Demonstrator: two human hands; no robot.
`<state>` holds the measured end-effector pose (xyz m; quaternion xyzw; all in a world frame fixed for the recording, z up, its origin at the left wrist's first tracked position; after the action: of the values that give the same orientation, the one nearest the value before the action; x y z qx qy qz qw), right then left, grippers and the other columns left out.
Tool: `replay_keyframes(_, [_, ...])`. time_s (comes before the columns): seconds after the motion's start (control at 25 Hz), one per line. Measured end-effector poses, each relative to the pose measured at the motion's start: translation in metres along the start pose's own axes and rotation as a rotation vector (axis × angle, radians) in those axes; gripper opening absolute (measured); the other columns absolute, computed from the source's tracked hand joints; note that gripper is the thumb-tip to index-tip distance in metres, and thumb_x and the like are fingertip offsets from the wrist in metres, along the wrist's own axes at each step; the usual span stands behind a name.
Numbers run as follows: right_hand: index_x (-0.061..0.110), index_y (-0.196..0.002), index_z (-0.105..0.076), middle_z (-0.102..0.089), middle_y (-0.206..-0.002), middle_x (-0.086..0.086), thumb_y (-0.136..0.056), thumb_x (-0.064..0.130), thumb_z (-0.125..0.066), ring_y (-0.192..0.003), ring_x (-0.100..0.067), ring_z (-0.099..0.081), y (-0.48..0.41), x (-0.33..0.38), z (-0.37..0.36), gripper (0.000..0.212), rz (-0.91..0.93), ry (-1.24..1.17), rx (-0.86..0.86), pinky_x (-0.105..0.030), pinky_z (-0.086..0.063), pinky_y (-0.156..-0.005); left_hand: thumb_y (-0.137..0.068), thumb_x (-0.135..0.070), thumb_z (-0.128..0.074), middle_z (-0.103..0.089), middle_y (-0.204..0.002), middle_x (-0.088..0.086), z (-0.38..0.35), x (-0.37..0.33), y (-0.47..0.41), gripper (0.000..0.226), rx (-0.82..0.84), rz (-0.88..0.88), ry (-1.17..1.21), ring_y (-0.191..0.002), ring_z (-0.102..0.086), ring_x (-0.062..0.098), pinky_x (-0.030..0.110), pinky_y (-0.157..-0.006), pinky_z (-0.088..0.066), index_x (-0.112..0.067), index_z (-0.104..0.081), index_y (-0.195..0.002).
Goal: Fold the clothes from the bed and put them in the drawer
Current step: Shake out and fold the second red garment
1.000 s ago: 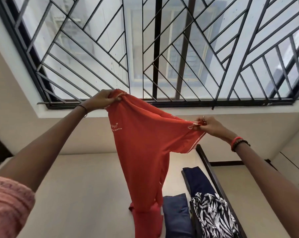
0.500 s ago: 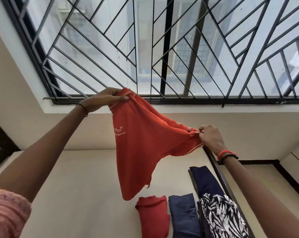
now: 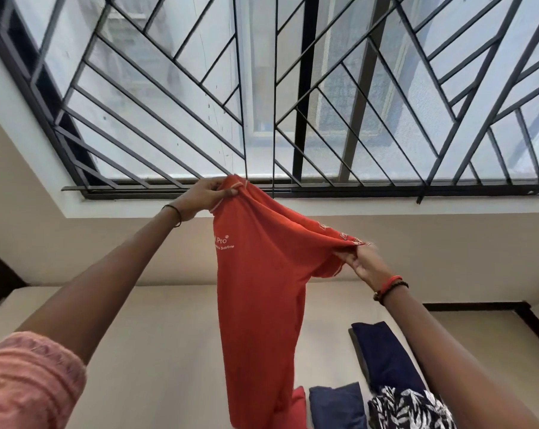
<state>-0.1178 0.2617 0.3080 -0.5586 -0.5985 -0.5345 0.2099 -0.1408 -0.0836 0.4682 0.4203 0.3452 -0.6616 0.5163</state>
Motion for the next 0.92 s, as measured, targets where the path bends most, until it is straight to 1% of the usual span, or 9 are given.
replay_keyframes(0.12, [-0.018, -0.126, -0.038, -0.052, -0.124, -0.033, -0.092, -0.011, -0.022, -0.099, -0.043, -0.062, -0.052, 0.025, 0.001, 0.038, 0.108, -0.05, -0.069, -0.038, -0.059, -0.056, -0.092, -0.018, -0.061, -0.067, -0.071, -0.018, 0.001, -0.008, -0.045, 0.019, -0.108, -0.054, -0.008, -0.069, -0.06, -0.005, 0.007, -0.056, -0.044, -0.013, -0.065, -0.11])
replay_keyframes(0.2, [-0.016, -0.13, -0.034, -0.052, -0.123, -0.034, -0.091, -0.012, -0.023, -0.1, -0.042, -0.062, -0.069, 0.048, 0.0, 0.041, 0.156, -0.099, -0.084, -0.038, -0.059, -0.057, -0.091, -0.018, -0.062, -0.066, -0.068, -0.023, 0.002, -0.019, -0.068, 0.018, -0.152, -0.104, -0.006, -0.066, -0.057, -0.01, 0.008, -0.062, -0.044, -0.015, -0.066, -0.109])
replay_keyframes(0.28, [-0.01, -0.124, -0.04, -0.055, -0.114, -0.03, -0.09, -0.014, -0.022, -0.088, -0.034, -0.065, -0.07, 0.069, 0.002, 0.038, 0.211, -0.14, -0.098, -0.035, -0.059, -0.056, -0.091, -0.021, -0.063, -0.066, -0.072, -0.021, -0.002, -0.025, -0.084, 0.02, -0.165, -0.138, -0.006, -0.07, -0.057, -0.007, 0.012, -0.068, -0.047, -0.015, -0.068, -0.109])
replay_keyframes(0.44, [0.01, -0.092, -0.043, -0.059, -0.097, -0.017, -0.096, -0.008, -0.026, -0.075, -0.021, -0.068, -0.059, 0.066, 0.018, 0.025, 0.282, -0.168, -0.115, -0.031, -0.06, -0.061, -0.092, -0.019, -0.061, -0.054, -0.066, -0.011, -0.025, -0.005, -0.08, 0.017, -0.104, -0.161, 0.028, -0.06, -0.044, 0.009, 0.018, -0.056, -0.037, -0.011, -0.068, -0.106])
replay_keyframes(0.56, [0.014, -0.093, -0.045, -0.058, -0.1, -0.015, -0.098, -0.004, -0.029, -0.07, -0.013, -0.071, -0.058, 0.019, 0.045, 0.024, 0.255, -0.143, -0.148, -0.026, -0.058, -0.06, -0.093, -0.011, -0.057, -0.048, -0.059, -0.013, -0.053, 0.038, -0.053, 0.012, -0.028, -0.142, -0.018, -0.057, -0.037, 0.009, 0.017, -0.053, -0.033, -0.014, -0.069, -0.096])
replay_keyframes(0.64, [0.016, -0.093, -0.046, -0.057, -0.102, -0.016, -0.097, -0.004, -0.03, -0.079, -0.017, -0.068, -0.057, -0.029, 0.067, 0.026, 0.216, -0.103, -0.201, -0.024, -0.058, -0.061, -0.093, 0.001, -0.051, -0.052, -0.056, -0.015, -0.075, 0.086, -0.031, 0.029, 0.011, -0.066, -0.049, -0.057, -0.039, 0.002, 0.012, -0.056, -0.035, -0.023, -0.066, -0.092])
replay_keyframes(0.8, [0.019, -0.094, -0.05, -0.058, -0.102, -0.015, -0.096, -0.003, -0.033, -0.082, -0.017, -0.064, -0.043, -0.145, 0.119, 0.028, 0.113, 0.012, -0.288, -0.021, -0.057, -0.058, -0.093, 0.005, -0.05, -0.065, -0.073, -0.018, -0.126, 0.199, 0.035, 0.038, 0.149, 0.091, -0.048, -0.066, -0.051, -0.006, 0.012, -0.063, -0.041, -0.029, -0.069, -0.095])
replay_keyframes(0.88, [0.017, -0.099, -0.051, -0.058, -0.106, -0.018, -0.096, -0.003, -0.035, -0.082, -0.017, -0.064, -0.033, -0.203, 0.145, 0.025, 0.077, 0.085, -0.326, -0.02, -0.057, -0.058, -0.092, 0.005, -0.053, -0.069, -0.087, -0.008, -0.151, 0.253, 0.075, 0.044, 0.208, 0.15, 0.008, -0.075, -0.058, -0.002, 0.014, -0.068, -0.045, -0.034, -0.073, -0.089])
replay_keyframes(0.92, [0.017, -0.098, -0.052, -0.058, -0.106, -0.019, -0.097, -0.003, -0.036, -0.082, -0.018, -0.062, -0.027, -0.227, 0.157, 0.026, 0.068, 0.121, -0.347, -0.018, -0.056, -0.057, -0.091, 0.005, -0.054, -0.071, -0.095, -0.004, -0.164, 0.276, 0.095, 0.039, 0.247, 0.174, 0.052, -0.083, -0.061, 0.001, 0.015, -0.072, -0.047, -0.03, -0.073, -0.087])
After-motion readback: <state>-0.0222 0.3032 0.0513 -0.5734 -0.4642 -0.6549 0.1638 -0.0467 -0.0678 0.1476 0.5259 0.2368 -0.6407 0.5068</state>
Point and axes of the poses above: each hand's wrist, its own y-axis away from the middle knuckle, its own z-axis out of the back of the hand, x = y × z, the point moved 9 cm from there along -y, towards the middle knuckle
